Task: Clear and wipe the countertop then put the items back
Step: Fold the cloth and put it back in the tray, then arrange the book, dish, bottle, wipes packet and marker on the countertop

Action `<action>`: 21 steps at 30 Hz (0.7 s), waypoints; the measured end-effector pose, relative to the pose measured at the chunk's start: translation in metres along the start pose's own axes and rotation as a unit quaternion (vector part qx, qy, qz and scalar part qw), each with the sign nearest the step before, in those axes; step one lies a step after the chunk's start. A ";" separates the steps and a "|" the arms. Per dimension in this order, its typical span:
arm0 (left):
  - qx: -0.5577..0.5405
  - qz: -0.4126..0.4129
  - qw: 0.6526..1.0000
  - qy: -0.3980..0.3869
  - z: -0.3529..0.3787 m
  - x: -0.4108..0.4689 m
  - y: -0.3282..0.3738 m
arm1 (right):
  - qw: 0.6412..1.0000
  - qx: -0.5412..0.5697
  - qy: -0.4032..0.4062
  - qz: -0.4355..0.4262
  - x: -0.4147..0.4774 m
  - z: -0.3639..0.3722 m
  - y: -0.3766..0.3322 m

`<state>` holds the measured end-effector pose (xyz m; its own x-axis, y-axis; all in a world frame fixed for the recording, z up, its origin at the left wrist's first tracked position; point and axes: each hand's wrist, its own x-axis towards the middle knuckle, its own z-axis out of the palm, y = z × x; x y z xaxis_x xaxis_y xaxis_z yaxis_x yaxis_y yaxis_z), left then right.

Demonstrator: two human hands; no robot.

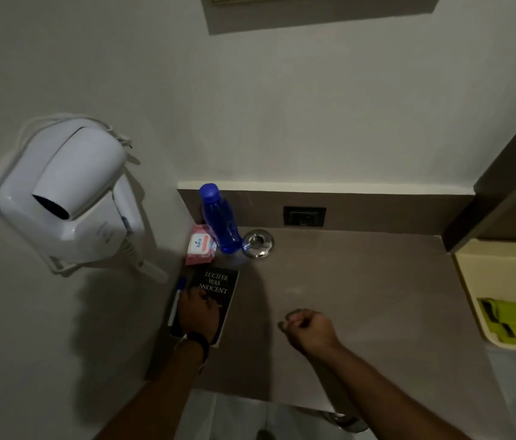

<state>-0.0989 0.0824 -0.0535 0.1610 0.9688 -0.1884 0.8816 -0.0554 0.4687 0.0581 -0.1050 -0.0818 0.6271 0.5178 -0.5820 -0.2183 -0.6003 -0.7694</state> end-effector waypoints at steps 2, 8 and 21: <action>0.044 0.007 0.999 -0.014 -0.009 0.021 -0.011 | 0.999 -0.033 -0.029 -0.001 0.005 0.035 -0.014; 0.154 0.019 0.984 -0.085 -0.016 0.065 -0.026 | 0.998 -0.055 -0.036 0.008 0.024 0.105 -0.045; 0.172 0.027 0.981 -0.085 0.009 0.076 -0.032 | 0.990 -0.140 0.023 0.008 0.033 0.153 -0.062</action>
<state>-0.1106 0.1555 -0.0901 0.2573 0.9097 -0.3260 0.9626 -0.2118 0.1687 -0.0220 0.0422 -0.0934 0.6599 0.4822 -0.5762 -0.0164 -0.7574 -0.6527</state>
